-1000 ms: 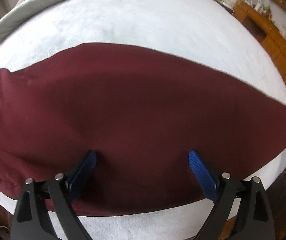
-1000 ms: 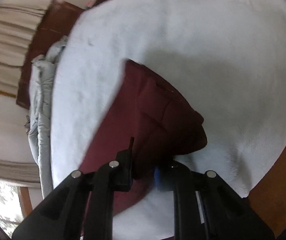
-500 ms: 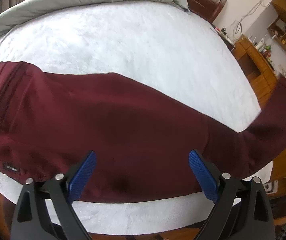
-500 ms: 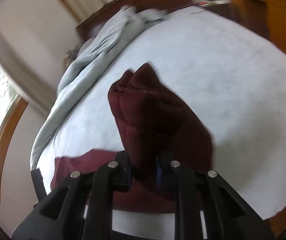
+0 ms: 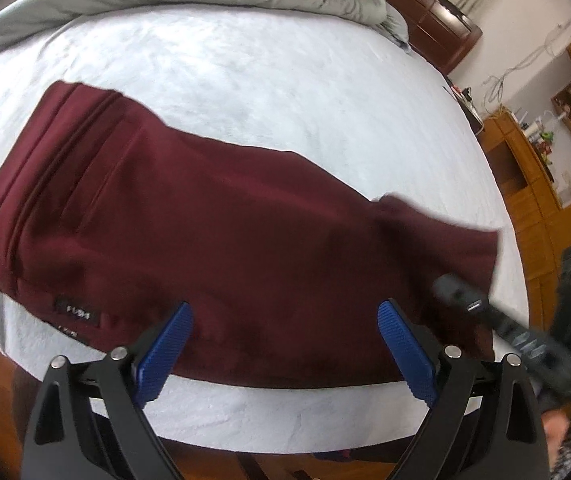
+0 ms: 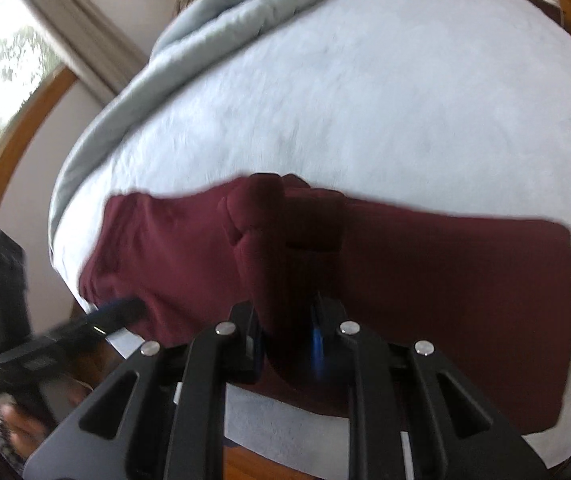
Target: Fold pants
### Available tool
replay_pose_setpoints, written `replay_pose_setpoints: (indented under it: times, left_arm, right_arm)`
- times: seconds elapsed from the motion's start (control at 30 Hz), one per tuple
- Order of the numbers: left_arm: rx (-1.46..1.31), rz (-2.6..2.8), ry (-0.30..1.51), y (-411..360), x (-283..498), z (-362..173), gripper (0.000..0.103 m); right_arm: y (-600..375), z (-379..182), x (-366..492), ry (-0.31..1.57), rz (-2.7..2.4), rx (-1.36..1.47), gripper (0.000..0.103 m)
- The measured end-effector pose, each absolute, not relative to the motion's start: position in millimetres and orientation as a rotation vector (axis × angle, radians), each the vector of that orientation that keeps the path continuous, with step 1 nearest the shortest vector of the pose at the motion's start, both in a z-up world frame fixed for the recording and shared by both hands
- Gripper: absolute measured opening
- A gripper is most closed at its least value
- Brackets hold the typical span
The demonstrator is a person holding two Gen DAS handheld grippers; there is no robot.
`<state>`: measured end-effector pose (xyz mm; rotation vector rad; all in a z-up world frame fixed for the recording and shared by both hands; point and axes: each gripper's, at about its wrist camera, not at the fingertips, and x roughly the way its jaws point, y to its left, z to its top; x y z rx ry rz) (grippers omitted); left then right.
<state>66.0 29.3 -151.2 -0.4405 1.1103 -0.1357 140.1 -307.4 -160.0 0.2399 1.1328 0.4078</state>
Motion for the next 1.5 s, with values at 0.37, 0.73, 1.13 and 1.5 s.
replay_pose_setpoints:
  times: [0.37,0.73,1.13,1.5]
  left_arm:
    - [-0.577,-0.233,1.174,25.1,78.5,-162.1,0.094]
    - [-0.652,-0.308,1.352,-25.9,115.7,-204.0,0.094]
    - [-0.612,-0.25,1.382,-40.3,112.4,-213.5,0.023]
    - [-0.567,-0.191,1.326,-10.6,103.7,-220.8,0.023]
  right_arm:
    - [-319.9,-172.1,102.8,1.214,0.637,0.289,0.064]
    - [-465.7,-147.9,67.7,1.103,0.395,0.599,0.072]
    - [-491.3,-165.9,58.0,1.1,0.289,0.656,0.072]
    - [-508.2,-203.8,73.8,1.21,0.243,0.7,0.083]
